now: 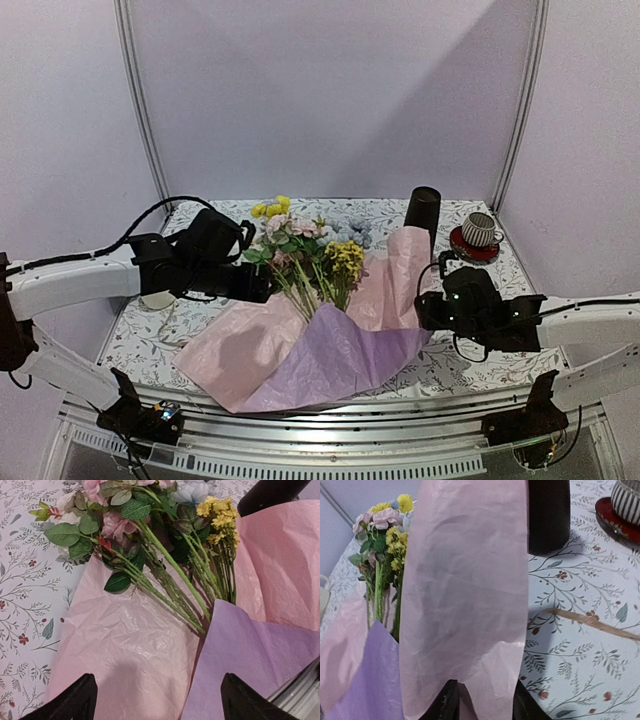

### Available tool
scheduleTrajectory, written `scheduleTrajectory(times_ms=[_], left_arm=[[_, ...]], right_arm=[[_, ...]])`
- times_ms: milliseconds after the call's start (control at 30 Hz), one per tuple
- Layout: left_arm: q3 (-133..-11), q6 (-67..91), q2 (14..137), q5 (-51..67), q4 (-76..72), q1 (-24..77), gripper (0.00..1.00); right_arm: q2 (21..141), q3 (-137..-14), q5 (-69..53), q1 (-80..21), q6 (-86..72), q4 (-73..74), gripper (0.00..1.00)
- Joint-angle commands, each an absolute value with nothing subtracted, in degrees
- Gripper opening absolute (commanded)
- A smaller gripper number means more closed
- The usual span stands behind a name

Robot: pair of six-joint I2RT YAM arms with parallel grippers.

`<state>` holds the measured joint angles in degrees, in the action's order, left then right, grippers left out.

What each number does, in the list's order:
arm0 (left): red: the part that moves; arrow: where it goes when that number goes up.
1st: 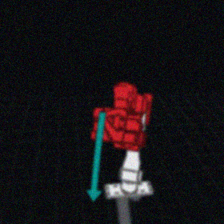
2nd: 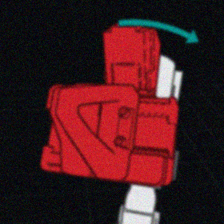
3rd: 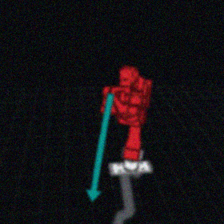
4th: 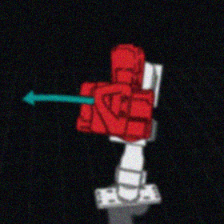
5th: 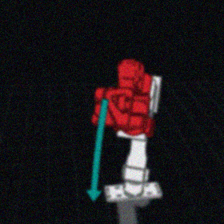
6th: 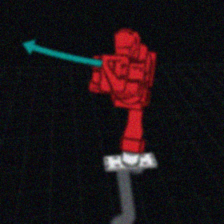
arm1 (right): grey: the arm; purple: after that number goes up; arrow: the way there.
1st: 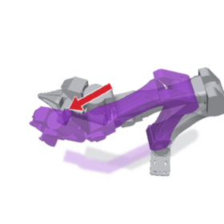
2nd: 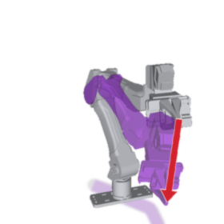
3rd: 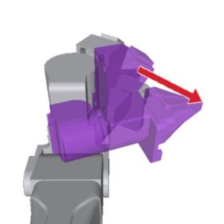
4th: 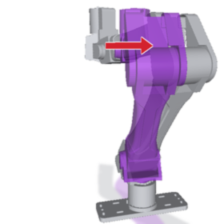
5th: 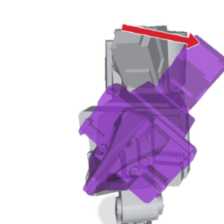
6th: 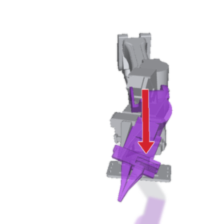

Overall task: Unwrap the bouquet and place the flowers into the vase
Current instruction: Unfold the two-thirds folded wrapping paper into folded wrapping paper, then adjust the one-fourth folded wrapping paper on the folded wrapping paper.

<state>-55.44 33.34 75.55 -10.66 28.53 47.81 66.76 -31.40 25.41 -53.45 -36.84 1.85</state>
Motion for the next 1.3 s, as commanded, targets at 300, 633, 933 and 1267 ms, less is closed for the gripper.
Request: scheduleTrajectory(times_ms=[300, 633, 933, 1267], left_arm=[[-54.8, 32.6, 72.7, -6.3, 19.2, 49.2, 0.88], [-57.4, 39.4, 66.9, -4.0, 14.8, 49.1, 0.95], [-50.4, 47.7, 55.2, 3.0, -5.1, 44.0, 0.96], [-53.8, 45.3, 50.7, 0.9, -8.0, 40.8, 0.98]], right_arm=[[56.1, -32.4, 37.5, -53.0, -39.0, 15.8, 0.89], [57.3, -42.3, 19.5, -52.9, -27.3, 15.8, 0.89], [69.3, -37.5, 12.1, -50.5, -34.0, 5.0, 0.85], [68.5, -29.7, 13.8, -46.7, -39.6, -0.3, 0.81]])
